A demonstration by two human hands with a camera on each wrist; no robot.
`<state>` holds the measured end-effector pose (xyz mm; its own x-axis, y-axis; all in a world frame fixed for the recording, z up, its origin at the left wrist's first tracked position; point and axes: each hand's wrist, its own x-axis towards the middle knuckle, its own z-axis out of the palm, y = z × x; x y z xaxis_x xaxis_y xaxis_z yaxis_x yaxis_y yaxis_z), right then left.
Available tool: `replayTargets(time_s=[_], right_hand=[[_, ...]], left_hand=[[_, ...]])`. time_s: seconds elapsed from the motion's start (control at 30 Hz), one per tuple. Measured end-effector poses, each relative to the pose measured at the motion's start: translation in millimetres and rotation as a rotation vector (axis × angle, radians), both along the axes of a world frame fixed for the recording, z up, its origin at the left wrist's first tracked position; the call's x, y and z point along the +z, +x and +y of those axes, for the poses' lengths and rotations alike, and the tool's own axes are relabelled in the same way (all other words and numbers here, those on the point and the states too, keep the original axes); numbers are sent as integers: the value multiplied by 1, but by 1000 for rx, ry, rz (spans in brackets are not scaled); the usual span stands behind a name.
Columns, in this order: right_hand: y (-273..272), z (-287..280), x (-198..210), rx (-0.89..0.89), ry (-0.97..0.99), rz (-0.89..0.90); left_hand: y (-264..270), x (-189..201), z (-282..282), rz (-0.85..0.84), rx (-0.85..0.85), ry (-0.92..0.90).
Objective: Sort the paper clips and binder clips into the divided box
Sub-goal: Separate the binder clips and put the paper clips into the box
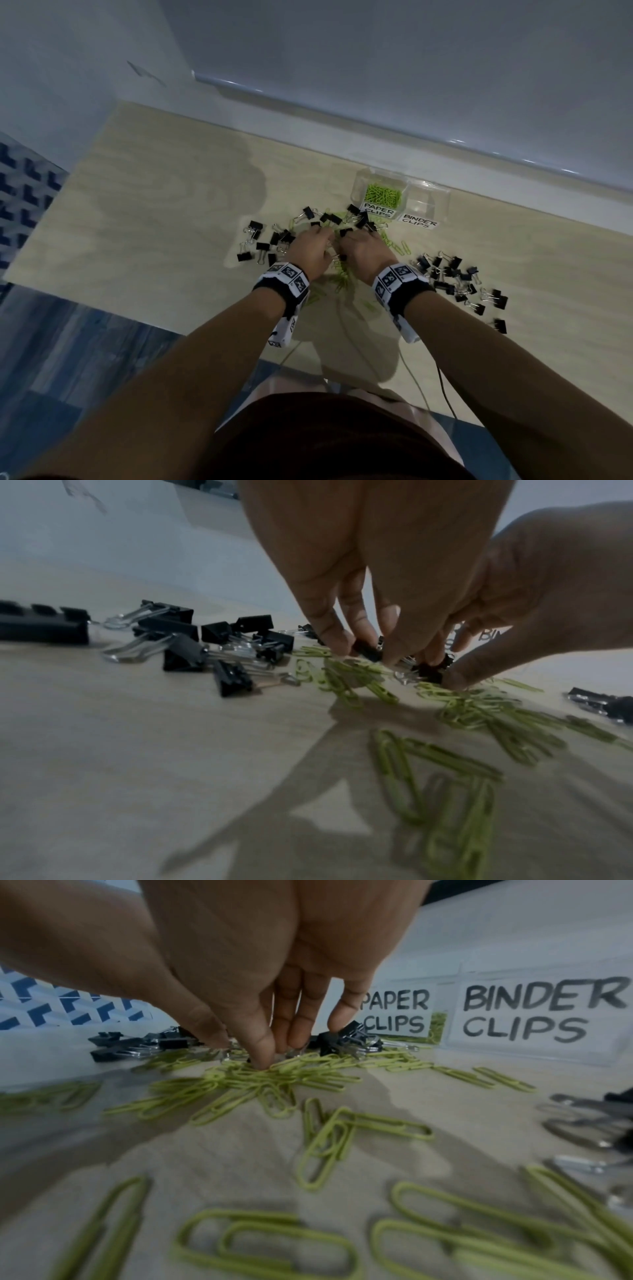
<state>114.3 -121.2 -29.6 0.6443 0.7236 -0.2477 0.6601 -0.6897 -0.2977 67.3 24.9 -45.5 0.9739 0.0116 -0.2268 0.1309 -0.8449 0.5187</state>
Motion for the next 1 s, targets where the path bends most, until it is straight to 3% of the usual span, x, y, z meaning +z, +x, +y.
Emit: replayTargets(time_s=[0.13, 0.23, 0.33, 0.43, 0.6, 0.9, 1.0], right_hand=[[-2, -13, 5, -40, 143, -110], [0, -41, 5, -208, 230, -180], [1, -80, -1, -390, 206, -242], [-2, -115, -8, -487, 117, -249], [-9, -136, -14, -541, -46, -190], [2, -39, 9, -319, 46, -160], [11, -1, 8, -289, -73, -118]], left_hand=[[-10, 6, 22, -79, 134, -69], [-20, 1, 57, -164, 211, 31], [-26, -7, 79, -156, 96, 185], [-30, -12, 79, -95, -55, 196], [-38, -14, 83, -134, -41, 189], [-8, -1, 64, -6, 9, 343], [-9, -1, 44, 41, -3, 376]])
